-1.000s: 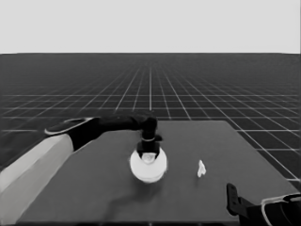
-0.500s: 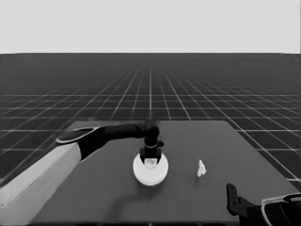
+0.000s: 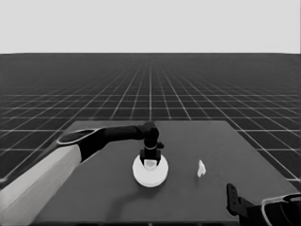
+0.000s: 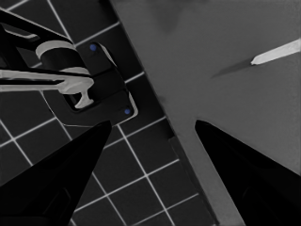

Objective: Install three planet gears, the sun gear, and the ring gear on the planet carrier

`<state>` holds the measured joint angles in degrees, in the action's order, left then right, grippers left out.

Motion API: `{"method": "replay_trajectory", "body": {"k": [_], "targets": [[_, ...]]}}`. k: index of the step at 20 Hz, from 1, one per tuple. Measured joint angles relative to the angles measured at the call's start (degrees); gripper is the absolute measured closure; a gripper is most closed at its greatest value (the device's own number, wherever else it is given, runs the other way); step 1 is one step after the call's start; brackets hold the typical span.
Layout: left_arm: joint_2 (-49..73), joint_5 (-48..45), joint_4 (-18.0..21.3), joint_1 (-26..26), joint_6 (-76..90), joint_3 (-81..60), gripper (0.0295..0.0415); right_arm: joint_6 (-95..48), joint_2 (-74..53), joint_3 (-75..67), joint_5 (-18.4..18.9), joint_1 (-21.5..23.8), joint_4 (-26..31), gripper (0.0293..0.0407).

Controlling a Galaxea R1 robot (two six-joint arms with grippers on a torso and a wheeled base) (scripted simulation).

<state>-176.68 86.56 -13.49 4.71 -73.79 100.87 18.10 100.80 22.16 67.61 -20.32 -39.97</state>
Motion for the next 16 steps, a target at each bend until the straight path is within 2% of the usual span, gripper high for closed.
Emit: {"method": "replay_trajectory", "body": {"k": [16], "targets": [[0.0,0.0,0.0,0.0,8.0,0.0,0.0362,0.0,0.0,0.0,0.0,0.0,0.0,0.0315]]}}
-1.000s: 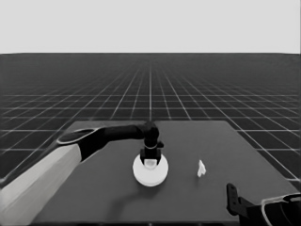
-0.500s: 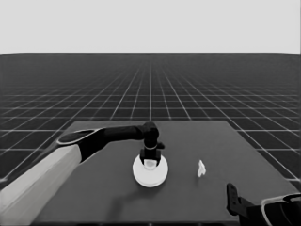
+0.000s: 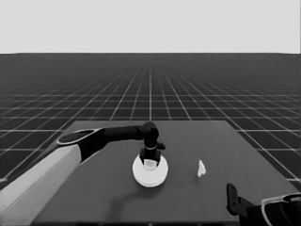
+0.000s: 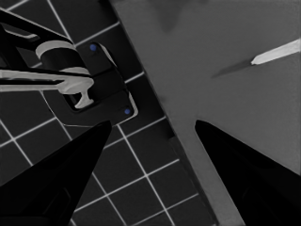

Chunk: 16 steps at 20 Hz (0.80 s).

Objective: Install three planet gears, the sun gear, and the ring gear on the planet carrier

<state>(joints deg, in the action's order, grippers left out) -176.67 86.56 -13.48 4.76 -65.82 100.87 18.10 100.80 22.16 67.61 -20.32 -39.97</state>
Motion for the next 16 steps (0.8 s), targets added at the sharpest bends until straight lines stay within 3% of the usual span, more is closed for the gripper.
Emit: {"method": "replay_trajectory", "body": {"k": [16], "targets": [[0.0,0.0,0.0,0.0,8.0,0.0,0.0362,0.0,0.0,0.0,0.0,0.0,0.0,0.0315]]}}
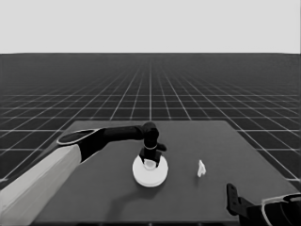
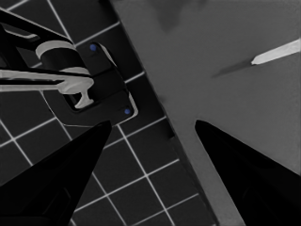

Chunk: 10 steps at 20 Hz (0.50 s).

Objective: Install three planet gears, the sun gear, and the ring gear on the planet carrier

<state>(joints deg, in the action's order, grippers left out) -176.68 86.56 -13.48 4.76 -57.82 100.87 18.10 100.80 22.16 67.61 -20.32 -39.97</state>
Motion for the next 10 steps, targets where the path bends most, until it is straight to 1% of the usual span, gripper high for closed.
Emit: {"method": "replay_trajectory", "body": {"k": [10], "targets": [[0.0,0.0,0.0,0.0,5.0,0.0,0.0362,0.0,0.0,0.0,0.0,0.0,0.0,0.0315]]}}
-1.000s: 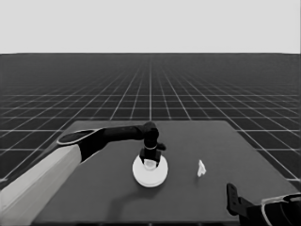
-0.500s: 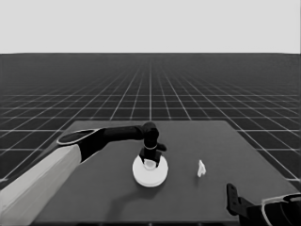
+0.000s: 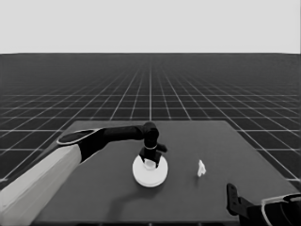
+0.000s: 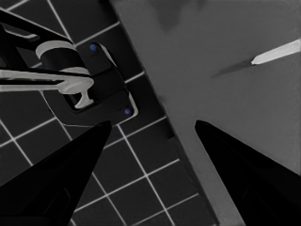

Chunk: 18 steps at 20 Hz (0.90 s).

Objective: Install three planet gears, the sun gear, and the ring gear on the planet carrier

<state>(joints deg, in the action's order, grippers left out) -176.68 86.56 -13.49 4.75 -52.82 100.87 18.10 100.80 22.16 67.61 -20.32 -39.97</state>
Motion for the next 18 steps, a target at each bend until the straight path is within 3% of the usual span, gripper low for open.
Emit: {"method": "replay_trajectory", "body": {"k": [12,13,14,18], "targets": [[0.0,0.0,0.0,0.0,6.0,0.0,0.0362,0.0,0.0,0.0,0.0,0.0,0.0,0.0315],[0.0,0.0,0.0,0.0,6.3,0.0,0.0337,0.0,0.0,0.0,0.0,0.0,0.0,0.0315],[0.0,0.0,0.0,0.0,6.5,0.0,0.0329,0.0,0.0,0.0,0.0,0.0,0.0,0.0315],[0.0,0.0,0.0,-0.1,6.7,0.0,0.0326,0.0,0.0,0.0,0.0,0.0,0.0,0.0315]]}}
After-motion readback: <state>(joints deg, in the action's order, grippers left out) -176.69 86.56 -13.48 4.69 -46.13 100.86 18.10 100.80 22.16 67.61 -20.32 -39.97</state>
